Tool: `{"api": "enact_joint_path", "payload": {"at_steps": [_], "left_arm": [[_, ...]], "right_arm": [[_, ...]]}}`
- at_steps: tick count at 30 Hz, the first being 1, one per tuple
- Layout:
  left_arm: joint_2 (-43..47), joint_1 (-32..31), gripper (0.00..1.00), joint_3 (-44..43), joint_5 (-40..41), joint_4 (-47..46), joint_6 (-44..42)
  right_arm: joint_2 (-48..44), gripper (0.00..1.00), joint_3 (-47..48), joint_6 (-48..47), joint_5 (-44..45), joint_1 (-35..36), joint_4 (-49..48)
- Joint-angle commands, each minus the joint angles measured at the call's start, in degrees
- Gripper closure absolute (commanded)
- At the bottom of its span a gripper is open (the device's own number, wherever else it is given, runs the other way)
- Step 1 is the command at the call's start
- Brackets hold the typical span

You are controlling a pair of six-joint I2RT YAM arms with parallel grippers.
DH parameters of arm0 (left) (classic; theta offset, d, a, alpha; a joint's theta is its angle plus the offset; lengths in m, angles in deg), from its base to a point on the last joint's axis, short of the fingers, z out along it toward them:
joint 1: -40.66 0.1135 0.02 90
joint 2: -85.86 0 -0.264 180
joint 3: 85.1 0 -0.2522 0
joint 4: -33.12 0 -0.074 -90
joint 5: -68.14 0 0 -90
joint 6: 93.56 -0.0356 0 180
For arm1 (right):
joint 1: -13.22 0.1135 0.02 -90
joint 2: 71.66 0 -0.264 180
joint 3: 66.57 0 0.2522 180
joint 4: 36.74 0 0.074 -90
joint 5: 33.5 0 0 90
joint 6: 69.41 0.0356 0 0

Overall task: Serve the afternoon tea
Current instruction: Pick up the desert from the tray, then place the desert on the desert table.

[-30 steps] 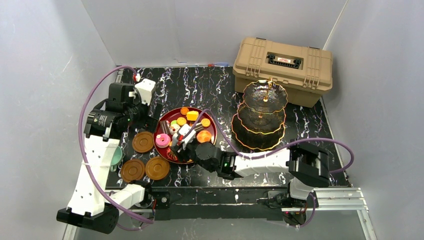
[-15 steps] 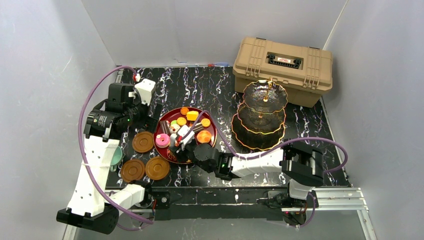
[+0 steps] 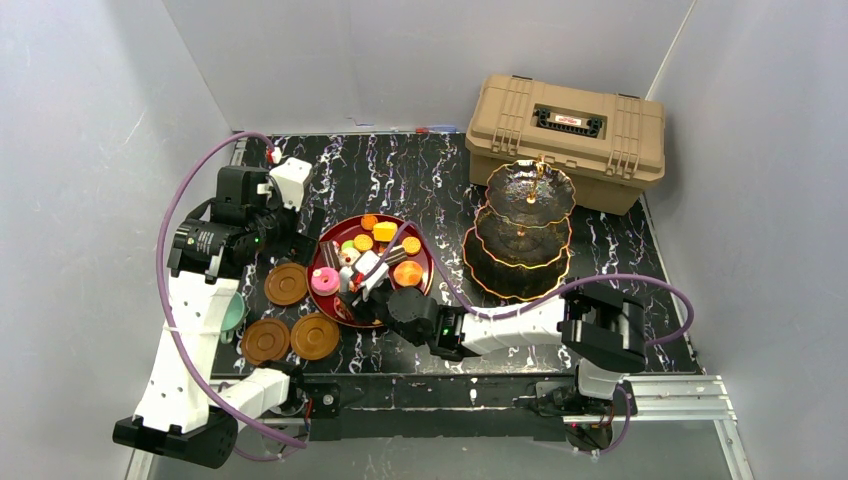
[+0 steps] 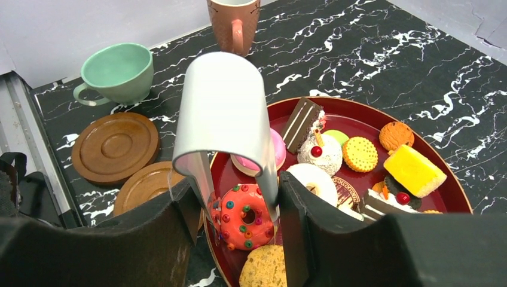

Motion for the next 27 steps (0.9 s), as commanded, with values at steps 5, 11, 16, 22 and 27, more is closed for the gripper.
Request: {"api": "enact_joint_path", "payload": {"at_steps": [5,11,16,22,27], "left_arm": [[0.15,0.21,0.02,-1.26,-1.96,0.25,0.18],[0.09,0.21,0.02,-1.66,-1.88,0.23,0.18],[0.11,0.21,0.02,-1.57,-1.85,0.16,0.03],[-0.05,0.21,0.02,-1.88,-2.49,0.22,0.11],[-0.53,0.21,0.02,-2.44,-3.18,0.47,0.37]], "right_arm": [[-8.13,0.73,1.77,-5.04,3.75,0.41,0.62],[-14.61,0.74,0.09,-6.49,7.64,0.37,3.14],[-21.12,0.74,-4.63,-7.55,13.01,0.30,4.86],[-30.88,0.74,-11.73,-8.70,21.61,-0.03,8.62],[-39.15,0.75,-17.20,-9.87,28.02,-0.49,12.14]]}}
